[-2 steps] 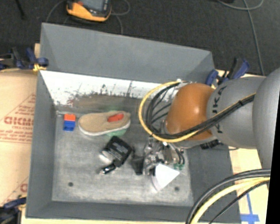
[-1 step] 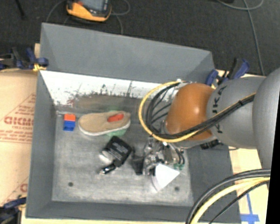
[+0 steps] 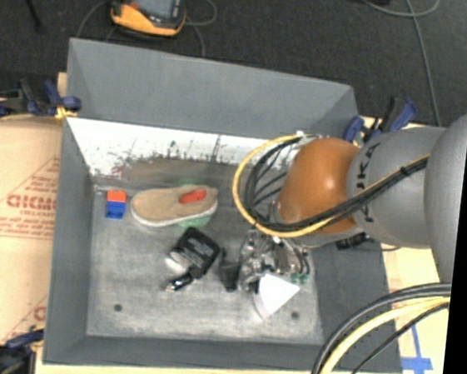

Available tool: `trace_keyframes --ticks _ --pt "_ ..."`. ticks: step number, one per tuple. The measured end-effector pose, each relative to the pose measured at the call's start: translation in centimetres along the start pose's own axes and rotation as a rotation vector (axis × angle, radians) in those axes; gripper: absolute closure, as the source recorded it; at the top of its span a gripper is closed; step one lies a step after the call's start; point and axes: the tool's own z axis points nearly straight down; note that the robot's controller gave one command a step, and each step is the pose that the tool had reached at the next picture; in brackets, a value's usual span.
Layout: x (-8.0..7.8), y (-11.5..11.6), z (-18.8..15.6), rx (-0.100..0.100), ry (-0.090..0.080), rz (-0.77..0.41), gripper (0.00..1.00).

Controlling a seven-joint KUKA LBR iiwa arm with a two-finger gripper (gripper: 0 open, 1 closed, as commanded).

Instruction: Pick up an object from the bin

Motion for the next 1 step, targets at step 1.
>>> trace_keyframes --ticks 1 --pt "0.09 0.02 -1.8 -0.002 0.002 0.001 1.0"
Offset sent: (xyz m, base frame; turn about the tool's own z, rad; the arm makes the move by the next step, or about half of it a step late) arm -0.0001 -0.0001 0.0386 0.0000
